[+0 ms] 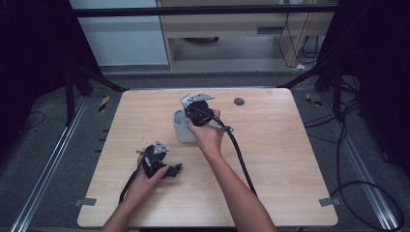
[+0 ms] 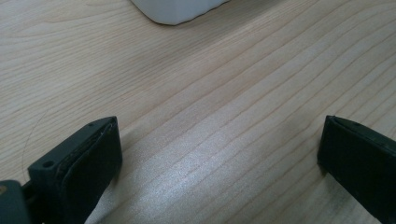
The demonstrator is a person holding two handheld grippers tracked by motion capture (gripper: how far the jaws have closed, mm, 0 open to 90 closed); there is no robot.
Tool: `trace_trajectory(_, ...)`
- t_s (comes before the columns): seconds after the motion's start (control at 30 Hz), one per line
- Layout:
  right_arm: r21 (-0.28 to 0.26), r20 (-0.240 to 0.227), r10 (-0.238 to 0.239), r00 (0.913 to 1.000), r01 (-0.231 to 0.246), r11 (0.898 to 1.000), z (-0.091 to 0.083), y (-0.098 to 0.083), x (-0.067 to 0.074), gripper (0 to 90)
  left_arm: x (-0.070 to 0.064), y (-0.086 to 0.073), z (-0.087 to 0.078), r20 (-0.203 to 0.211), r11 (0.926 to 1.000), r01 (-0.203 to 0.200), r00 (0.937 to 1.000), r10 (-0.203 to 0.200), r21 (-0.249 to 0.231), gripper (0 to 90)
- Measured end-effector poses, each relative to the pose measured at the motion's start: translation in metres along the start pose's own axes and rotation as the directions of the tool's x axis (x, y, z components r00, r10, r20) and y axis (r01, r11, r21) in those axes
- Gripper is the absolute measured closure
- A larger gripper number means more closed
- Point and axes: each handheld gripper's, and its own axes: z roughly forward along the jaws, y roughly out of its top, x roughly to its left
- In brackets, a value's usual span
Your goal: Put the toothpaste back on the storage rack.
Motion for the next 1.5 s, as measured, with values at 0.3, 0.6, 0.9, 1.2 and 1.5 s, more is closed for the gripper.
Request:
trace_trajectory(0.3, 0.001, -0.001, 0.000, 1.0000, 0.000, 1.000, 0.0001, 0.0002, 0.0001, 80.2, 0.0000, 0.0000, 0.0000, 0.000, 1.0000, 0.000, 1.0000, 0.000, 0.000, 0.0)
trace_trajectory(0.6, 0.003, -0.009, 0.000, 1.0000, 0.000, 1.000, 0.0006, 0.0006, -0.0003, 79.7, 0.0000, 0.0000, 0.0000, 0.000, 1.0000, 0.000, 1.0000, 0.000, 0.000, 0.0)
trace_trajectory(0.9, 0.004, -0.010, 0.008, 0.9999, -0.008, 1.000, 0.0018, 0.0015, -0.0013, 79.1, 0.0001, 0.0000, 0.0000, 0.001, 1.0000, 0.000, 1.0000, 0.000, 0.000, 0.0)
trace_trajectory(1.2, 0.000, -0.009, 0.017, 0.9998, -0.017, 1.000, 0.0020, 0.0030, -0.0022, 77.2, 0.0000, 0.0000, 0.0000, 0.001, 1.0000, 0.000, 1.0000, 0.000, 0.000, 0.0)
trace_trajectory(1.5, -0.002, -0.013, 0.013, 0.9998, -0.013, 1.000, 0.0010, 0.0035, -0.0024, 76.6, 0.0001, 0.0000, 0.0001, 0.001, 1.0000, 0.000, 1.0000, 0.000, 0.000, 0.0)
